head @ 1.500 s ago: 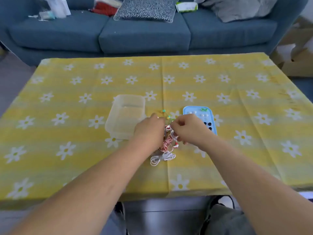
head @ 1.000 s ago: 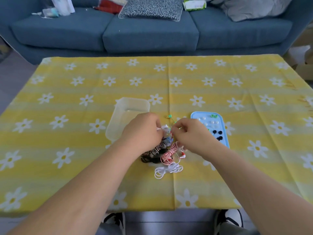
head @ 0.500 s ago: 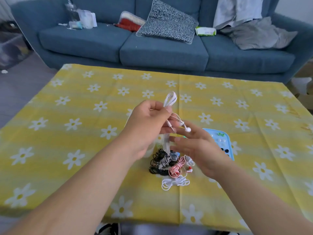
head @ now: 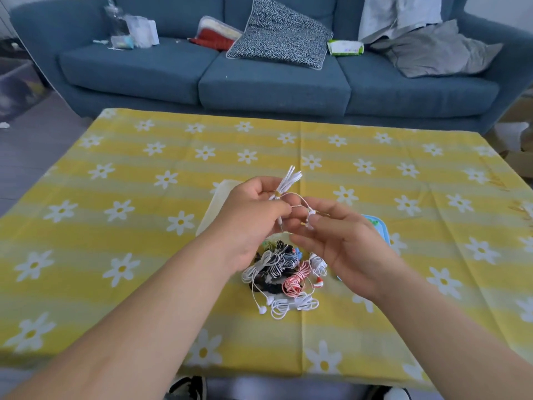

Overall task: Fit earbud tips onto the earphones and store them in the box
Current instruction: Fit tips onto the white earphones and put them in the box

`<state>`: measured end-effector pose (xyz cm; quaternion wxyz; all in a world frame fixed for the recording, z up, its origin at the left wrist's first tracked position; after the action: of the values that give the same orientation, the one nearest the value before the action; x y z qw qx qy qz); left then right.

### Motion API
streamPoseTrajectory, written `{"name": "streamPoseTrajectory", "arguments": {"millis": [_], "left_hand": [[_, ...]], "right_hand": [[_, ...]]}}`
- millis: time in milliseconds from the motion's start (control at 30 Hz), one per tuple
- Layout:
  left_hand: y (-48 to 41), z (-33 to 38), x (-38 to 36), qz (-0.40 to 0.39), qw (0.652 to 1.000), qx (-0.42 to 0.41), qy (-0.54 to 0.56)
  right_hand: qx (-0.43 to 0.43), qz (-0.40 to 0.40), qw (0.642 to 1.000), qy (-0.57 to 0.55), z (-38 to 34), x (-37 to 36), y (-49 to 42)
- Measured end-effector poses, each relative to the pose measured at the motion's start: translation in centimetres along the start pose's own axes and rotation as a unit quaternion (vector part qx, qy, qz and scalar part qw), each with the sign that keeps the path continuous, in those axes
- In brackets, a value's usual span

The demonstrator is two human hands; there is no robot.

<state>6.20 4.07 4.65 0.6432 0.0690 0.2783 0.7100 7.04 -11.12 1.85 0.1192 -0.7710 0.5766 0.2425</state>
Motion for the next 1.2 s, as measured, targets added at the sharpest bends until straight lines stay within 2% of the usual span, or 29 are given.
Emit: {"name": "streamPoseTrajectory", "arguments": {"millis": [133,300,433,500,633,833,1033,1200], "left_hand": [[-0.1,-0.1,0.1,0.009,1.0,0.02,-0.003],[-0.1,-0.8,0.2,0.045,0.986,0.013,-0.16],[0.2,-1.2,-1.2,0.021,0.975,-0.034,-0.22],[0.3,-1.3,-2.6,0.007,0.953,-0.094,-0.288],[1.0,-1.9,-5.7,-0.013,0.86,-0.195,-0.471],[0.1,-3.6,-7.7,-0.013,0.823,-0.209,-0.529],[-1.4,-4.4,-8.7,-0.017,0.839,-0.191,-0.51],[-1.9,-5.2,-9.3,-0.035,0.851,-0.157,-0.5]], "right_hand": [[0.026,0.043,0.998,0.028,-0.1,0.5,-0.3],[0.049,0.042,0.997,0.047,-0.7,0.8,-0.2],[0.037,0.048,0.995,0.073,-1.2,1.7,0.8],[0.022,0.043,0.992,0.118,-1.5,2.6,1.5],[-0.012,0.055,0.979,0.197,-2.0,4.7,2.8],[-0.025,0.1,0.973,0.205,-2.4,7.2,3.7],[-0.05,0.139,0.984,0.1,-2.6,9.2,3.8],[-0.049,0.133,0.982,0.124,-2.8,10.5,4.1]]}}
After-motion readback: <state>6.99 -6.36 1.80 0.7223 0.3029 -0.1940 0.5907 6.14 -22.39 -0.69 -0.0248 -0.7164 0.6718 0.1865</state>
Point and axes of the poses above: each hand's wrist, its own y-axis away from the middle knuckle, its own x-axis out of the back of the hand, z = x × y, the point moved 6 cm from there along -y, towards the middle knuckle, and after that the axes turned 13 degrees about x, right-handed, at the moved point
